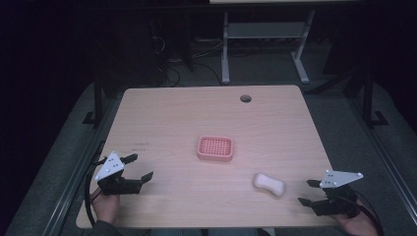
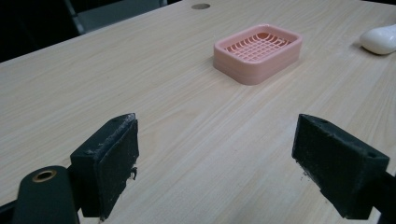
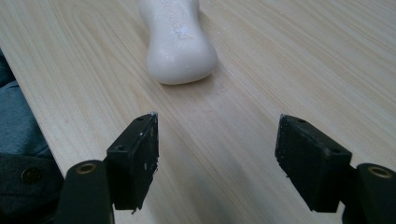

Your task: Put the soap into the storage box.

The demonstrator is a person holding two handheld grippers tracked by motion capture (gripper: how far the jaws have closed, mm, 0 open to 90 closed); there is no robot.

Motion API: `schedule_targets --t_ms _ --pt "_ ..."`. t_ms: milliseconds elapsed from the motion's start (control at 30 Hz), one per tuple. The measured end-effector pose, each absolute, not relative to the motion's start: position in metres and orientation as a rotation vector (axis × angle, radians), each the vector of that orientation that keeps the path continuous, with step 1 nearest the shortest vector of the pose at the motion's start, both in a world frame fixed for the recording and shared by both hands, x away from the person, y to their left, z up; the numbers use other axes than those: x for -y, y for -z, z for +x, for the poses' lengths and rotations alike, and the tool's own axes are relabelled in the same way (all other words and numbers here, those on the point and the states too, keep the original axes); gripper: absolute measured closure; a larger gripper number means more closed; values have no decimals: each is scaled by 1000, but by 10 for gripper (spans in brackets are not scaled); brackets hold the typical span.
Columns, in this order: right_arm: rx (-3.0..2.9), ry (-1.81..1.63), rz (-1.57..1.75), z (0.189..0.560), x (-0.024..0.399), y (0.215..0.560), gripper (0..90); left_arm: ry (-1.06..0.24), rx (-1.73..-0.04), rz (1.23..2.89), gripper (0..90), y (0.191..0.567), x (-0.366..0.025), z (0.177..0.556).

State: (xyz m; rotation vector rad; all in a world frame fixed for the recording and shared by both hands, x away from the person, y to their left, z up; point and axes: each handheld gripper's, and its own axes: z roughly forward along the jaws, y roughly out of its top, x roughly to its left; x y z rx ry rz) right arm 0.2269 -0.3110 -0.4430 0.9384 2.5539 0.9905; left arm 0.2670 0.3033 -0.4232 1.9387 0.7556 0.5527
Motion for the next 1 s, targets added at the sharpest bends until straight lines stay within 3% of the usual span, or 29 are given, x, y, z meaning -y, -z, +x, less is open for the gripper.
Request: schedule_targets --t_ms 1000 --pt "-2594 -965 862 239 289 433 248 -552 -773 1928 140 425 -305 268"
